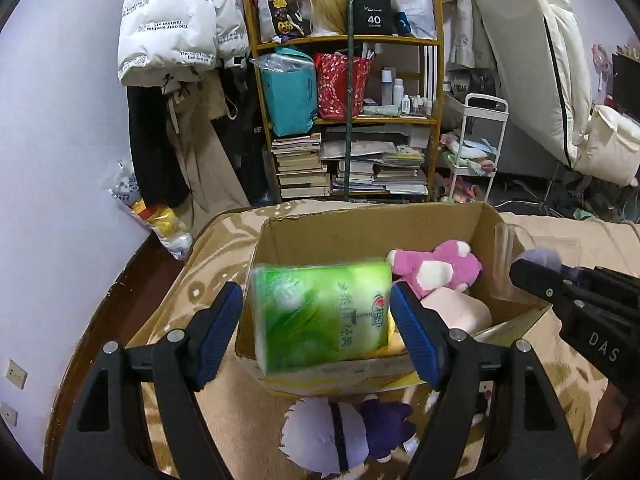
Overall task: Organize soft objects
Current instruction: 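Carry the tissue pack and clear bag over the box and open both tools, then withdraw both tools from the box toward the two plushes on the rug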
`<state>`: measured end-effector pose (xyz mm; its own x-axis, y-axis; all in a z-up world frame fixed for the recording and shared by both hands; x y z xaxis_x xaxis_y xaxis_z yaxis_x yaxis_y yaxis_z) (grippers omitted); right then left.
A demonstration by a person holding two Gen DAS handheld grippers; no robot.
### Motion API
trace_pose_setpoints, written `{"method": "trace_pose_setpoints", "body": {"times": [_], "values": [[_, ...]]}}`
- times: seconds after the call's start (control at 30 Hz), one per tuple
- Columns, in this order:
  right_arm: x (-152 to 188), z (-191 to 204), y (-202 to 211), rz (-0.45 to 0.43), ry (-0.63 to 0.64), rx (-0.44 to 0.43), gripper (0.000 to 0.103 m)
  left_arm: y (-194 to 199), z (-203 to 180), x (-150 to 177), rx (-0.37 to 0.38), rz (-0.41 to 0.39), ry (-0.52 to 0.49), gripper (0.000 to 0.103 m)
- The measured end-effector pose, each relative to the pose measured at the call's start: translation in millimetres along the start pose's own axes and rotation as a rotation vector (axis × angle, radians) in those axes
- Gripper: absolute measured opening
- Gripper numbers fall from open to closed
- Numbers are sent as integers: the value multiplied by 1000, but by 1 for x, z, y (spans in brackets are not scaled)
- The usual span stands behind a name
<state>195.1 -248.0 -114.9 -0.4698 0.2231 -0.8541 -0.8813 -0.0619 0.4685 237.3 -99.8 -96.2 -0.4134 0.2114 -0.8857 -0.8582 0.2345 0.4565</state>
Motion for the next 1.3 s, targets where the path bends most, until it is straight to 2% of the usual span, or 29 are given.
{"method": "trace_pose_setpoints", "body": {"times": [0.17, 0.27, 0.3, 0.47, 0.53, 0.7, 0.8, 0.97, 1.1, 1.27, 1.3], "values": [[0, 0, 1, 3, 11, 10, 19, 5, 1, -3, -18, -18, -10, 88], [-1, 0, 2, -2, 11, 13, 31, 4, 3, -2, -40, 0, -26, 92], [-2, -1, 3, -3, 10, 17, 35, 3, 6, -1, -48, 10, -35, 92], [-3, 0, 9, -5, 19, 12, 40, 4, 16, 3, -64, 46, -3, 93], [-4, 2, 11, -2, 34, 12, 50, 6, 18, 5, -70, 58, -16, 93], [-2, 6, 19, 11, 48, 5, 53, 18, 22, 6, -78, 71, -28, 93], [0, 7, 26, 21, 44, 9, 68, 25, 25, 6, -75, 82, -5, 93], [1, 6, 43, 24, 18, 8, 76, 44, 27, 6, -81, 87, 13, 93], [-1, 5, 56, 2, 5, 22, 94, 60, 27, 5, -90, 78, 20, 99], [-2, 7, 64, 3, 14, 22, 97, 72, 24, 14, -86, 98, 5, 99], [-1, 8, 65, 6, 16, 23, 101, 75, 23, 17, -85, 107, 5, 99]]}}
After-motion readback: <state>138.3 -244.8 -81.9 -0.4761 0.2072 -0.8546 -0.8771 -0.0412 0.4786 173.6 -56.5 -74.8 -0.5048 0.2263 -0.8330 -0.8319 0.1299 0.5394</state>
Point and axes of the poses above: each gripper's, at about its wrist camera, not at the fingertips, and y roughly against the way its jaws point, z to its left, x to its underside, the point moved 7 cm from there along -y, roughly the way its jaws point, and after that the axes turned 12 degrees about -z, right-handed, at the moved point
